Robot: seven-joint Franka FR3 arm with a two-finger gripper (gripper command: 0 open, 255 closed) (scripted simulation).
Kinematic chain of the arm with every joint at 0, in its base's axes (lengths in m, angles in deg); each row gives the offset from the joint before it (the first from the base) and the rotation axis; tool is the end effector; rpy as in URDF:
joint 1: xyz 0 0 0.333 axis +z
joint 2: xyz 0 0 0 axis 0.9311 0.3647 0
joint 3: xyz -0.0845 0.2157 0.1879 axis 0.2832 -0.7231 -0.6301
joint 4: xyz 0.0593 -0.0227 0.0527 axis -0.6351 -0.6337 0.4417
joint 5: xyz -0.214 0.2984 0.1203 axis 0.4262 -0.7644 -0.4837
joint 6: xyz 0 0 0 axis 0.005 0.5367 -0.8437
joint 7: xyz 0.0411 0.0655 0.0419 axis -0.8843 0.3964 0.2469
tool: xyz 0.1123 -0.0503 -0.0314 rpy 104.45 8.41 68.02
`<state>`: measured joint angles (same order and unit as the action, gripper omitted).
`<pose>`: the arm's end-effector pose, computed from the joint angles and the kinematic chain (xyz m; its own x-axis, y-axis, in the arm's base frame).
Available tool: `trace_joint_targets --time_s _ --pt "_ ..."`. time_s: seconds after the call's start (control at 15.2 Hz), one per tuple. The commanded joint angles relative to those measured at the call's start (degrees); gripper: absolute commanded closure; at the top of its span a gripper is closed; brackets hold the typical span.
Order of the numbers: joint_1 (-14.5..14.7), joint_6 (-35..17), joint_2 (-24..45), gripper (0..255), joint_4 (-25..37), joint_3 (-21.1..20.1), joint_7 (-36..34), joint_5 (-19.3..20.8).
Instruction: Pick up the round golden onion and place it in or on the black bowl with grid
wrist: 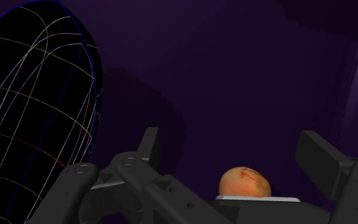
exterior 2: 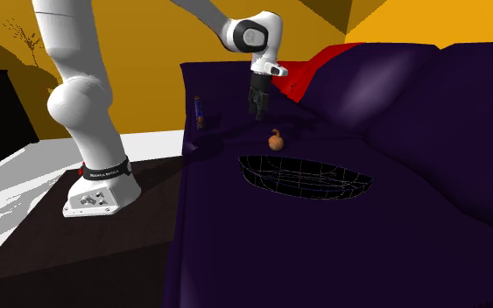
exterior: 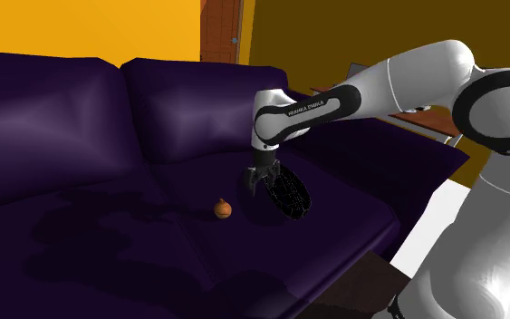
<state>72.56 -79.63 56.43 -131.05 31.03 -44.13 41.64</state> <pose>0.5327 0.0743 0.3380 0.9897 0.0067 -0.1430 0.0025 -0.9996 -0.0292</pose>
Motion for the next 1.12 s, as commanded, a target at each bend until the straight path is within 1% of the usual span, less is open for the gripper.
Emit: trace_joint_targets --time_s 0.0,0.4,0.59,0.79,0.86,1.06 --pt "0.36 -0.58 4.15 0 3.44 -0.29 -0.95 -0.28" --pt "1.43 -1.01 17.91 0 16.33 -0.73 -3.3 -0.78" --pt "2.01 -0.19 25.07 0 24.13 -0.85 -4.39 -0.98" --pt "2.62 1.47 32.66 0 33.19 -0.92 -5.44 -1.15" --pt "2.72 1.79 33.81 0 34.65 -0.92 -5.6 -1.17" --pt "2.84 -0.13 34.56 0 33.48 -0.94 -5.58 -1.19"
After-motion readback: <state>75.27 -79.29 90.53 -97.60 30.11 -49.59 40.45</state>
